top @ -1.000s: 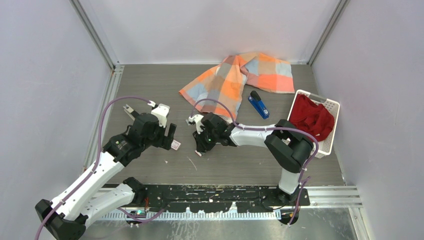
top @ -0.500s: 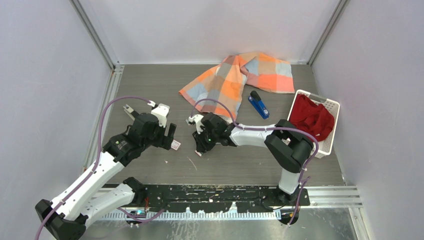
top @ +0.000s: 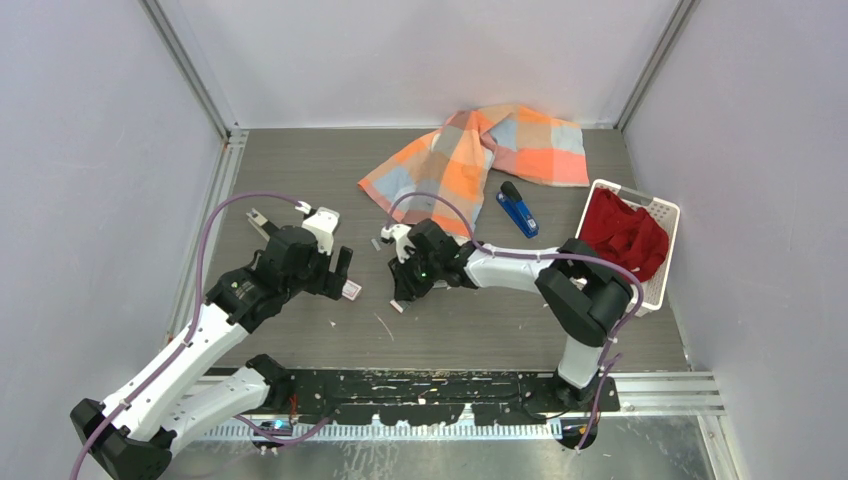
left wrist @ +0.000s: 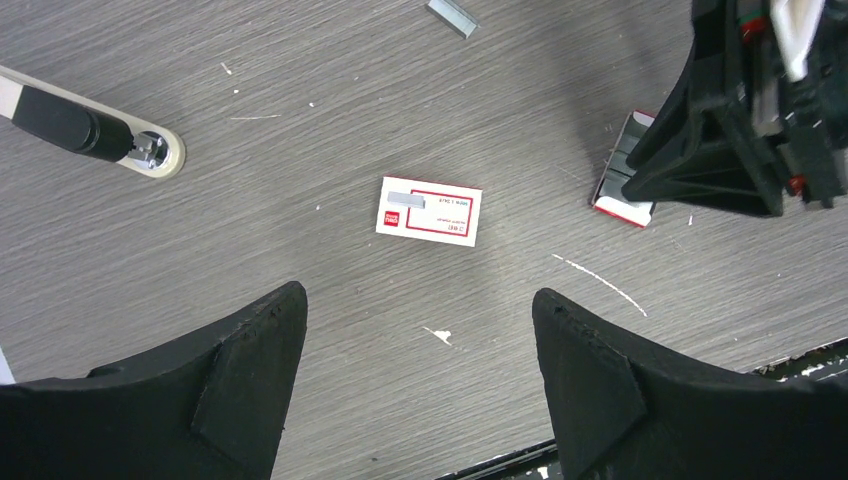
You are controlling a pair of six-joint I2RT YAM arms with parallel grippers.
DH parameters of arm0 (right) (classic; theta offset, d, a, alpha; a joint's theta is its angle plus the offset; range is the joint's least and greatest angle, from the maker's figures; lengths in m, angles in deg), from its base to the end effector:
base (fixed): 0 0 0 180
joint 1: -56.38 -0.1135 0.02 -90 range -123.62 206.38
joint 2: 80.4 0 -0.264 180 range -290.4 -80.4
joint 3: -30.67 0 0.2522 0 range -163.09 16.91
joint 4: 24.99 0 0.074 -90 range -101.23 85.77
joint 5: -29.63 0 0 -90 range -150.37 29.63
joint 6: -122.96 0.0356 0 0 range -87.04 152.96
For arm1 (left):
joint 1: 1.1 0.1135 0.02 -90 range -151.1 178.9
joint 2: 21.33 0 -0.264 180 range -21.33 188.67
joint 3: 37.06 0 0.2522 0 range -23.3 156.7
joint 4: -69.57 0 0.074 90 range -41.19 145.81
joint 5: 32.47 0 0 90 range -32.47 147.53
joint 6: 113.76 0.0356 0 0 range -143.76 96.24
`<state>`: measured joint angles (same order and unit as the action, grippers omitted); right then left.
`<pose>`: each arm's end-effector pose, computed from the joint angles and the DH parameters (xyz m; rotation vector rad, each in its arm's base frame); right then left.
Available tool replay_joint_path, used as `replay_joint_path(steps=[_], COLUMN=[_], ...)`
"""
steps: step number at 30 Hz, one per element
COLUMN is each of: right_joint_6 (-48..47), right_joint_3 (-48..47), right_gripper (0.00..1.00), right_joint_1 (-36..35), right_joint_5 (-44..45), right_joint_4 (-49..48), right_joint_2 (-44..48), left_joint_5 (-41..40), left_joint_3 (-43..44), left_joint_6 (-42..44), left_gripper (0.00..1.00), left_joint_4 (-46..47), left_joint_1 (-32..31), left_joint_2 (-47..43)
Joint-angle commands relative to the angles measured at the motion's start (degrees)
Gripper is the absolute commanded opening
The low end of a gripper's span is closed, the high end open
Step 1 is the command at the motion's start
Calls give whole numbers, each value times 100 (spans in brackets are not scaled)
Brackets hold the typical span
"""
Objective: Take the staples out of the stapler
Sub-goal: Place the staple in the staple box.
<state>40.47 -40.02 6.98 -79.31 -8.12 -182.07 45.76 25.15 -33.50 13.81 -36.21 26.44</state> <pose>0.2267 0.2823 0.1624 -1.0524 2.2962 0.8325 0.1421 -0.0910 0.3000 0.3965 2.2450 -0.1760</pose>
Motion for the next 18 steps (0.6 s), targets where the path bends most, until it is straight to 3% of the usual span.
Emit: replay_joint_path(steps=[1, 12, 18], right_joint_6=[-224, -1285, -1527], right_joint_3=[-223, -151, -73], right_gripper=[29, 30, 32], right_joint_1=[297, 1290, 1673], right_joint_5=[-546, -2448, -3040], right_joint_4=[-88, 370, 449], right_joint_2=[573, 1290, 1552], left_joint_5=[96, 173, 199], left_joint_3=[139, 144, 150], left_joint_6=[96, 91, 93], left_gripper=[83, 83, 83], left_joint_4=[236, 236, 235], left_joint_1=[39, 57, 70], left_joint_2=[-5, -44, -40])
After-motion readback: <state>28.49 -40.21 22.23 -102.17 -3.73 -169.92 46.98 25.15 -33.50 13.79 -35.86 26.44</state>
